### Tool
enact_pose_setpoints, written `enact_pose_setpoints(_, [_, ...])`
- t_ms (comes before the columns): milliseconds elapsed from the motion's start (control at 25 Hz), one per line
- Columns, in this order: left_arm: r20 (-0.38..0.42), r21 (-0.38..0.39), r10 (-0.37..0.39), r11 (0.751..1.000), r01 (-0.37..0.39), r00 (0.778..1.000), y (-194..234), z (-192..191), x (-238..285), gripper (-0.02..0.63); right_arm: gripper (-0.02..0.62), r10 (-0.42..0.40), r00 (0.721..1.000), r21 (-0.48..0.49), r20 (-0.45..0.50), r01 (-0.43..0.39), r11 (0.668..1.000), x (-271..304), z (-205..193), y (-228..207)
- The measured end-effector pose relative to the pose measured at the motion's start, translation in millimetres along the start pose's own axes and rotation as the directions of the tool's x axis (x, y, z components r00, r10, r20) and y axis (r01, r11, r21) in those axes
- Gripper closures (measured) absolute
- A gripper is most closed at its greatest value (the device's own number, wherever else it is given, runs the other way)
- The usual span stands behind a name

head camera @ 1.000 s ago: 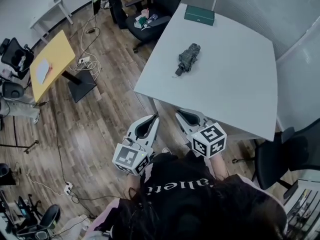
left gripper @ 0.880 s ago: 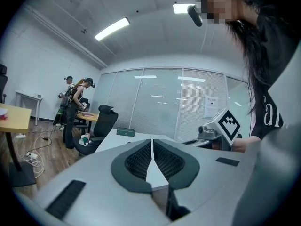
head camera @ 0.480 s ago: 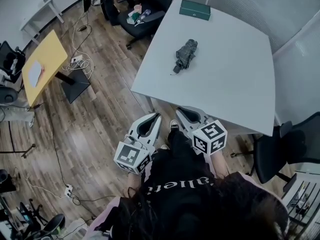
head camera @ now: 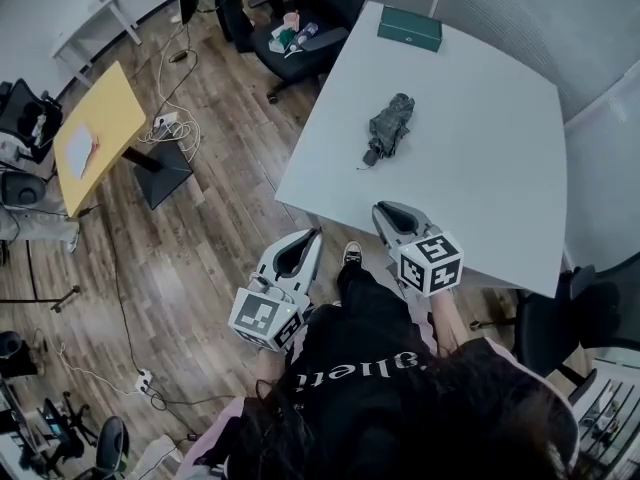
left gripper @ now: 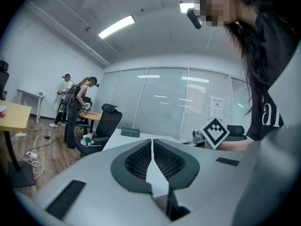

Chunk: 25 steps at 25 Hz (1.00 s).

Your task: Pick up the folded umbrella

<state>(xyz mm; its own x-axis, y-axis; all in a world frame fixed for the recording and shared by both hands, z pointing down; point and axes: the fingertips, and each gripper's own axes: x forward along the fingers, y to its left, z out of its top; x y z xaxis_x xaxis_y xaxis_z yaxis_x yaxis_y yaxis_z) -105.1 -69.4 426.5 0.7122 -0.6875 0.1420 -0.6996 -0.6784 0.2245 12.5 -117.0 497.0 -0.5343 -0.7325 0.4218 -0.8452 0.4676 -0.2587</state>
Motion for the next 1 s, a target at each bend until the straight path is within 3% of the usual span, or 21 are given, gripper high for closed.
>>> enact_pose_setpoints(480, [-0.025, 0.029, -0.075, 0.997, 0.075, 0.997, 44, 33, 109, 0.574, 0.554, -0.096, 0.992, 0.155, -0.080, 0.107, 0.982, 81, 7, -125])
enact_pose_setpoints(560, [-0.042, 0.031, -0.087, 0.996, 0.088, 0.995, 49, 33, 124, 0.575, 0.526, -0.113, 0.990, 0.202, -0.080, 0.127, 0.971, 92, 9, -143])
enact_pose_setpoints(840, [-0.090, 0.025, -0.110, 0.993, 0.113, 0.990, 67, 37, 164, 0.575, 0.371, -0.203, 0.974, 0.402, -0.103, 0.228, 0.887, 128, 10, -209])
enact_pose_setpoints(1000, [-0.121, 0.022, -0.109, 0.993, 0.112, 0.987, 74, 33, 180, 0.575, 0.325, -0.262, 0.957, 0.463, -0.126, 0.290, 0.837, 149, 5, -245])
